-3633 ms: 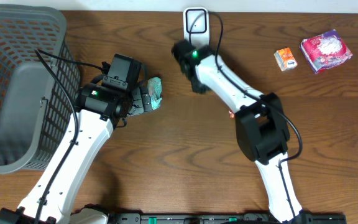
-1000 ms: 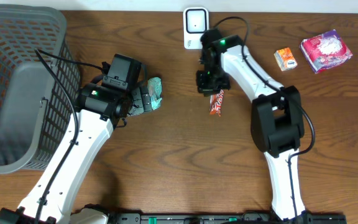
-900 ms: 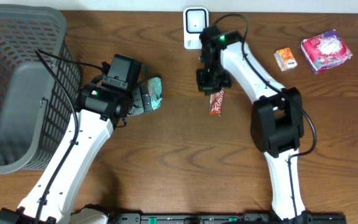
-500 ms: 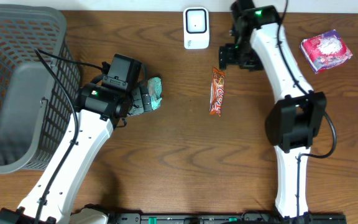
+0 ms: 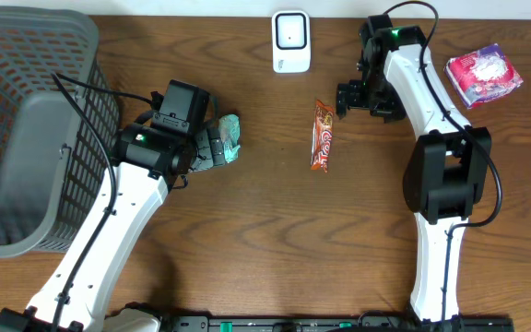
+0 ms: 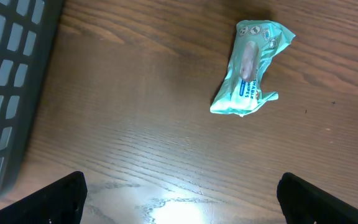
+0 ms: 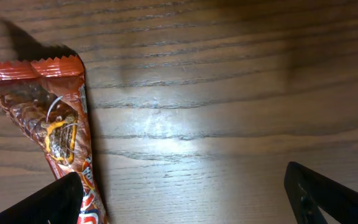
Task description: Scan the item barcode
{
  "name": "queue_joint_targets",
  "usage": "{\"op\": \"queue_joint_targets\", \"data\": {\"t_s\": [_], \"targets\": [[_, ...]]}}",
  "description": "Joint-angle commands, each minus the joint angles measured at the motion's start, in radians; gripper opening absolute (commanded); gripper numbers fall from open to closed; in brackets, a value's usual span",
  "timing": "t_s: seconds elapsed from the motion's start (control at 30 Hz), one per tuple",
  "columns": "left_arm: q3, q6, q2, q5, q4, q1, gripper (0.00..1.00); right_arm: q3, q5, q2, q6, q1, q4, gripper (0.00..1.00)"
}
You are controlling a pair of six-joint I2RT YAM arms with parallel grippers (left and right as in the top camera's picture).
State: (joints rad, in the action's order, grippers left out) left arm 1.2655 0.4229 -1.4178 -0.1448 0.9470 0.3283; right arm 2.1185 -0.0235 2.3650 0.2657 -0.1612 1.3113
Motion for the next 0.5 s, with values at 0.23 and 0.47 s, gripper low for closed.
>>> {"op": "queue_joint_targets", "data": {"t_s": [0.23, 0.47], "targets": [[0.01, 0.013, 0.0, -0.013, 0.006, -0.002, 0.98, -0.006, -0.137, -0.012, -0.008, -0.014, 0.009, 0.99], [0.01, 0.013, 0.0, -0.013, 0.006, -0.002, 0.98, -0.063, -0.161, -0.012, 0.053, -0.037, -0.017, 0.94]]}}
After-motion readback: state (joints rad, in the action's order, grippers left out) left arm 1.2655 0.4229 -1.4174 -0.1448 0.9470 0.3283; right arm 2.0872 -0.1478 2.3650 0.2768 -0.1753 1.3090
